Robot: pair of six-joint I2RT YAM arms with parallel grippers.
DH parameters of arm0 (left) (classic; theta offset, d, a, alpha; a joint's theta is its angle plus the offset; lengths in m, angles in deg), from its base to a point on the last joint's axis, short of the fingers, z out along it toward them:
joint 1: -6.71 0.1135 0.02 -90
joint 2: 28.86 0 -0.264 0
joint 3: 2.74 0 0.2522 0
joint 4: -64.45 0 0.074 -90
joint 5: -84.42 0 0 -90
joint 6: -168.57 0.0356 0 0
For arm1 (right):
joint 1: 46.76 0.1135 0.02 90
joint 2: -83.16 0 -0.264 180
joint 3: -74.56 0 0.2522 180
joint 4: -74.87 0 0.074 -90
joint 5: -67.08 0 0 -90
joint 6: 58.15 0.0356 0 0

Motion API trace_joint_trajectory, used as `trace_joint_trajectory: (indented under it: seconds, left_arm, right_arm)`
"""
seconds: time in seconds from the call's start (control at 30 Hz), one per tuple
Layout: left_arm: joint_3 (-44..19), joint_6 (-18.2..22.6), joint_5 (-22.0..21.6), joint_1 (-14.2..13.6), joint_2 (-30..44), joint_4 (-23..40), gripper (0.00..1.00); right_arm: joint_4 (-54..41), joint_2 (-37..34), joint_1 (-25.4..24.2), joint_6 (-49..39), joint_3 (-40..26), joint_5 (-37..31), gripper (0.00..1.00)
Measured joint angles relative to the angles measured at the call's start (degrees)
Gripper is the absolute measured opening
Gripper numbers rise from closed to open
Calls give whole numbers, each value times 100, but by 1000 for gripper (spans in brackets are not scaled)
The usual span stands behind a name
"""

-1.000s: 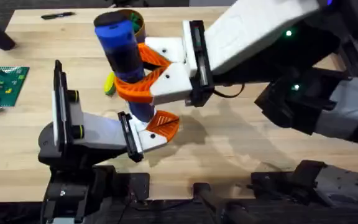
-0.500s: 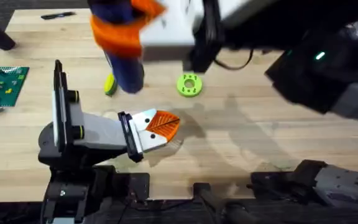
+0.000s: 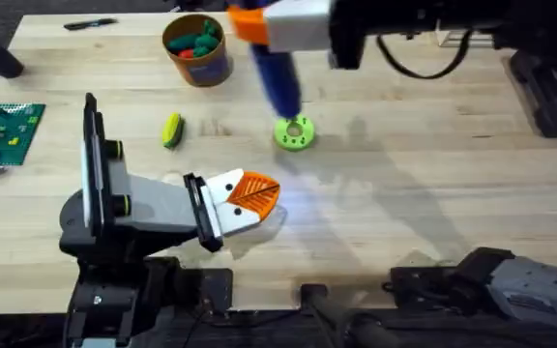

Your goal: Pick up the gripper from the table and insert it into the empty holder that is missing its gripper. Then pick up a screw, insert it into the mounting hole, and use the screwdriver to tighten it. Finally, clean up the table by picking up the vegetable and placing it into the bucket.

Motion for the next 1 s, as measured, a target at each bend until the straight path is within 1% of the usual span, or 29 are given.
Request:
trace_joint_trajectory:
  seconds: [0.17, 0.23, 0.33, 0.43, 0.5, 0.53, 0.57, 0.67, 0.8, 0.83, 0.97, 1.0]
  left_arm:
    - [0, 0, 0, 0, 0, -1, 14]
    - [0, 0, 0, 0, 0, 0, 14]
    - [2, 0, 0, 0, 0, -2, 14]
    - [0, -2, -38, 0, 0, -15, 14]
    - [1, 0, -110, 0, 0, -27, 14]
    - [0, 0, -235, 0, 0, -51, 14]
    - [0, 0, -329, 0, 0, -66, 14]
    - [0, -2, -372, 0, 0, -72, 14]
    - [1, 0, -423, 0, 0, -83, 14]
    - [1, 0, -453, 0, 0, -85, 14]
    - [0, 0, -457, -1, 0, -86, 14]
    - [1, 0, -455, -1, 0, -86, 14]
  right_arm:
    - [-839, 0, -229, -914, -19, -1541, 8]
    - [-1141, 0, -266, -1507, -19, -2094, 8]
    - [-1468, -13, -305, -2704, -19, -2657, 8]
    - [-1445, -166, -408, -3847, -32, -3020, 8]
    - [-1355, -398, -550, -4490, -70, -3177, 8]
    - [-1220, -848, -839, -5246, -87, -3388, 8]
    - [-843, -1372, -1167, -5658, -87, -3710, 8]
    - [-385, -1853, -1519, -5961, -87, -3968, 8]
    - [166, -2396, -1885, -6294, -87, -4138, 8]
    - [405, -2786, -2015, -6509, -87, -4197, 8]
    - [533, -3278, -2035, -6752, -87, -4194, 8]
    - [535, -3573, -2028, -6847, -87, -4192, 8]
